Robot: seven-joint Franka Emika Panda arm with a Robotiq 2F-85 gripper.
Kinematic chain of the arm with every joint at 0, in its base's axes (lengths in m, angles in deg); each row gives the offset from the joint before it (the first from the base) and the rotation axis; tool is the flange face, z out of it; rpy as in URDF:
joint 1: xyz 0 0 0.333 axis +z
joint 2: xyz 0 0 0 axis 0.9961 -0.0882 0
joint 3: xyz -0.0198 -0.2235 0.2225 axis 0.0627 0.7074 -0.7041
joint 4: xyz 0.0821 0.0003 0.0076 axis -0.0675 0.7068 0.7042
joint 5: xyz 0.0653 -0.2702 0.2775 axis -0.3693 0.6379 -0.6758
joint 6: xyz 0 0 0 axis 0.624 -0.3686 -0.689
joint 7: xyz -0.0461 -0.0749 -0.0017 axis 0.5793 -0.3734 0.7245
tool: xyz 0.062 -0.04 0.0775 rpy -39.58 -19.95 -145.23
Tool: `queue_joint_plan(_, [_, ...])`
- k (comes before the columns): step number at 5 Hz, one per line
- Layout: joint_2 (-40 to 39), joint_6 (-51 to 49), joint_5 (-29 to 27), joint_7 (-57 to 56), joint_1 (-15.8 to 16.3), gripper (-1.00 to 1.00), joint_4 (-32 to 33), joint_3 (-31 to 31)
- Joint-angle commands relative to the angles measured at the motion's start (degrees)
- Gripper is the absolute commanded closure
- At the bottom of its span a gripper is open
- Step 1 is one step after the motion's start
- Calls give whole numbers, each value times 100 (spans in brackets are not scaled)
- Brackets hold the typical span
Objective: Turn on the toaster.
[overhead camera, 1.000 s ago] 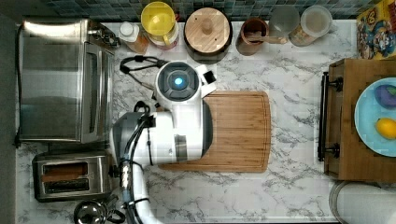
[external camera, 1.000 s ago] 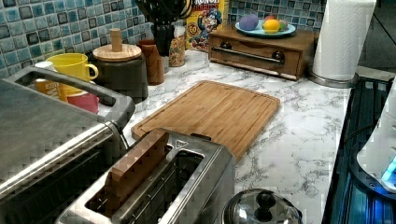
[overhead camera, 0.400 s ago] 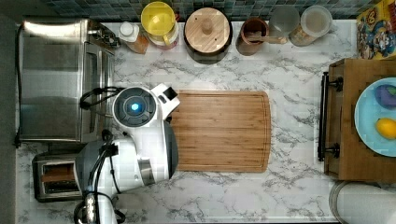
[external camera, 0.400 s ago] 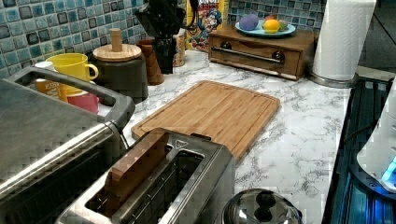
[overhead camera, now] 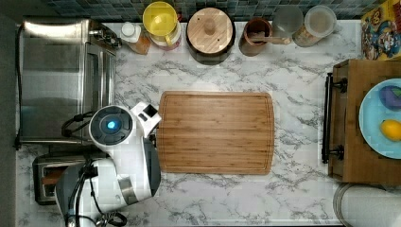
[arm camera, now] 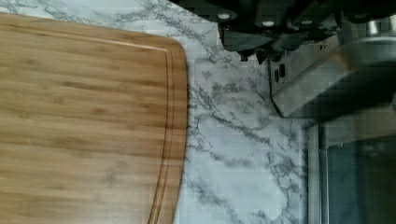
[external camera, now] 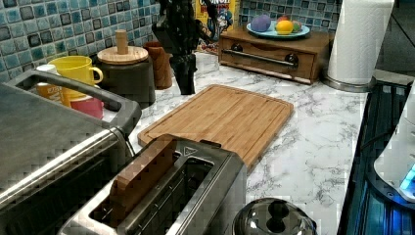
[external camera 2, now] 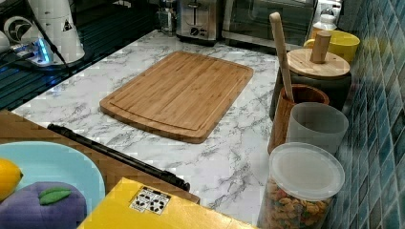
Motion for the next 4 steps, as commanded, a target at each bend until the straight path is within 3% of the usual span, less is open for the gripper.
queue_joint_plan(1, [826, -326, -635, -1334, 331, 100, 589, -430])
queue_joint_plan(4, [662, -491, -528, -1447, 388, 100, 709, -882])
